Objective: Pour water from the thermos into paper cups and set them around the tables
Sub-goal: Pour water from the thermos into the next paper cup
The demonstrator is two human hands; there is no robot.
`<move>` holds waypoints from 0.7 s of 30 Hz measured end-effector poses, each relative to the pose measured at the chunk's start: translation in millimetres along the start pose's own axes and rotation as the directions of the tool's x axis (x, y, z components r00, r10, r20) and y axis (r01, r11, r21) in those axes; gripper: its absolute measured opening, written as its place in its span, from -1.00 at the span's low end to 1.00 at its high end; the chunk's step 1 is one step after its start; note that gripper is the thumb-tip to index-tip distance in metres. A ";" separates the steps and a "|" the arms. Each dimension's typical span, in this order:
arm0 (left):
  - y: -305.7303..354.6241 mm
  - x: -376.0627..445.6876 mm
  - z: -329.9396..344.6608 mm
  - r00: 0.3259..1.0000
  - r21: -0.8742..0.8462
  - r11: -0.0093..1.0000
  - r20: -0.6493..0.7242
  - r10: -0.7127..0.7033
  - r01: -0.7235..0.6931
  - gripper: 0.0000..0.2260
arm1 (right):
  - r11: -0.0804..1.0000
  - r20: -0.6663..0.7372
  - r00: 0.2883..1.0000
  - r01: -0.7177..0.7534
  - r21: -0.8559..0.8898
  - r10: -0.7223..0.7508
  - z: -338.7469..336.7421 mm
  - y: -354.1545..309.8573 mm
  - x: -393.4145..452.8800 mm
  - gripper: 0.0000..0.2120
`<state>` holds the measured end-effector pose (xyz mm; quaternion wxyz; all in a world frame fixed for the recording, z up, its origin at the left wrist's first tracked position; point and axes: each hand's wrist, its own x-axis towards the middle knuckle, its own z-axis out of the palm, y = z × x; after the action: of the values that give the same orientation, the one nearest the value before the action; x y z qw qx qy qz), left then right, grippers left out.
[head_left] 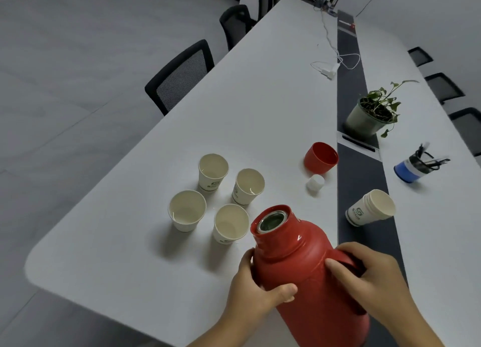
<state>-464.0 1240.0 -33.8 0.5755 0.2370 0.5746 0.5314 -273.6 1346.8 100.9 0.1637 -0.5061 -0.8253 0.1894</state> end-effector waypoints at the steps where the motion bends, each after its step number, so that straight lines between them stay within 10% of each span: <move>1: -1.0 1.1 -0.3 1.000 -0.007 1.000 -0.007 -0.004 0.003 0.07 | 1.000 0.009 1.000 0.005 -0.003 -0.005 1.1 -0.4 2.9 -0.67; 21: -24.3 11.6 6.9 0.996 -0.293 0.952 0.000 -0.089 0.085 -0.12 | 0.994 0.203 0.979 -0.009 -0.107 0.031 7.9 -4.1 47.8 -0.82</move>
<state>-452.1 1244.7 -58.5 0.6233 0.1201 0.5034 0.5862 -301.1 1386.9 99.7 0.0491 -0.5003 -0.8414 0.1981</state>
